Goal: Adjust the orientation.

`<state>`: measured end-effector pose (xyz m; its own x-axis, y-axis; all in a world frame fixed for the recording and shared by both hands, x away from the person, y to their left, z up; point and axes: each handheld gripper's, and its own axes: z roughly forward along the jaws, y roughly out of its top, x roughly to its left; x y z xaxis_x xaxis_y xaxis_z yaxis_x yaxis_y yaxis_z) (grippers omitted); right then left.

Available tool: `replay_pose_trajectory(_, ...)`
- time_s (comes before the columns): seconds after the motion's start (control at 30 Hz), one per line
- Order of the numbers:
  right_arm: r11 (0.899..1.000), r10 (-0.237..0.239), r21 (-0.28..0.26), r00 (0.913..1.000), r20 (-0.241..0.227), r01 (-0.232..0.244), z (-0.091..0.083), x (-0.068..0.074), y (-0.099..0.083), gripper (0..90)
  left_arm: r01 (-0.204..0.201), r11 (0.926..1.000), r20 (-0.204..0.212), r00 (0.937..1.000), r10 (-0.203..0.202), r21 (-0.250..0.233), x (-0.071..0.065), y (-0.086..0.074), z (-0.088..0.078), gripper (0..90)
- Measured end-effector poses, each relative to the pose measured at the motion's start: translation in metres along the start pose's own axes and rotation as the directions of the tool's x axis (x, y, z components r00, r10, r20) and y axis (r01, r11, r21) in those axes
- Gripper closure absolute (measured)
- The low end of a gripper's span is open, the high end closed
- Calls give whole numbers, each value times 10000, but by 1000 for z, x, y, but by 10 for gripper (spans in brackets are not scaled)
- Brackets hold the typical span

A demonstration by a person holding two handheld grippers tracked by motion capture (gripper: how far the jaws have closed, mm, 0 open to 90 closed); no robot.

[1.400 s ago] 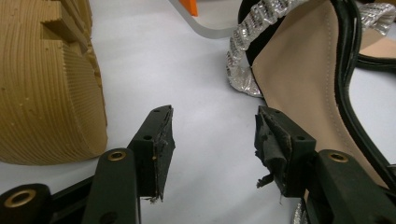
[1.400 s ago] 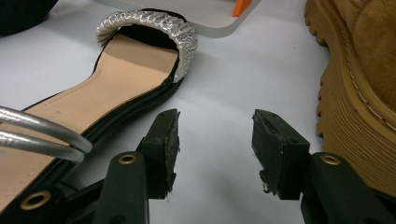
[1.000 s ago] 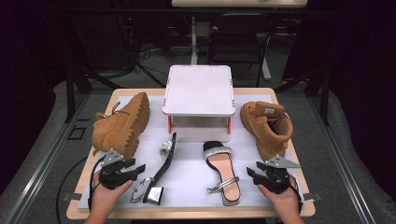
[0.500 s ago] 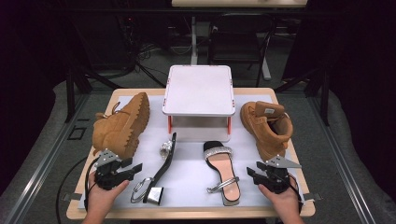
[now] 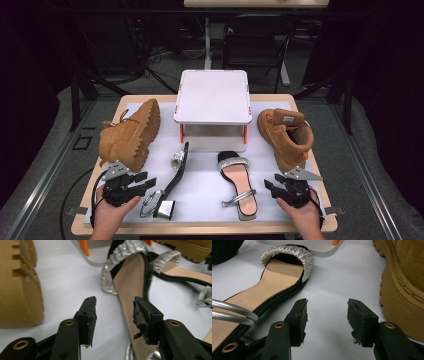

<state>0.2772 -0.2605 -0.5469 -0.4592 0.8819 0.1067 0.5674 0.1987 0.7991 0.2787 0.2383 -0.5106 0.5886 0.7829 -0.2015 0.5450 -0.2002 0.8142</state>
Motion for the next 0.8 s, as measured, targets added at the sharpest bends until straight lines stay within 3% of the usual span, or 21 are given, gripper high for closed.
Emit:
replay_pose_trajectory(0.07,10000,35,7,10000,0,-35,0,0,0,500,-171,9998,184,9997,171,38,-7,1,-2,530)
replay_pose_trajectory(0.17,10000,48,-13,10000,1,-48,0,0,-1,500,-194,9997,119,9997,193,112,-13,1,-5,539)
replay_pose_trajectory(0.4,9999,121,-53,9999,-23,-121,-1,-1,-1,500,-297,9995,344,9990,293,109,-20,-2,-12,564)
replay_pose_trajectory(0.8,10000,67,15,10000,-30,-67,0,0,-1,495,-95,9999,567,9984,89,94,-16,-9,-13,604)
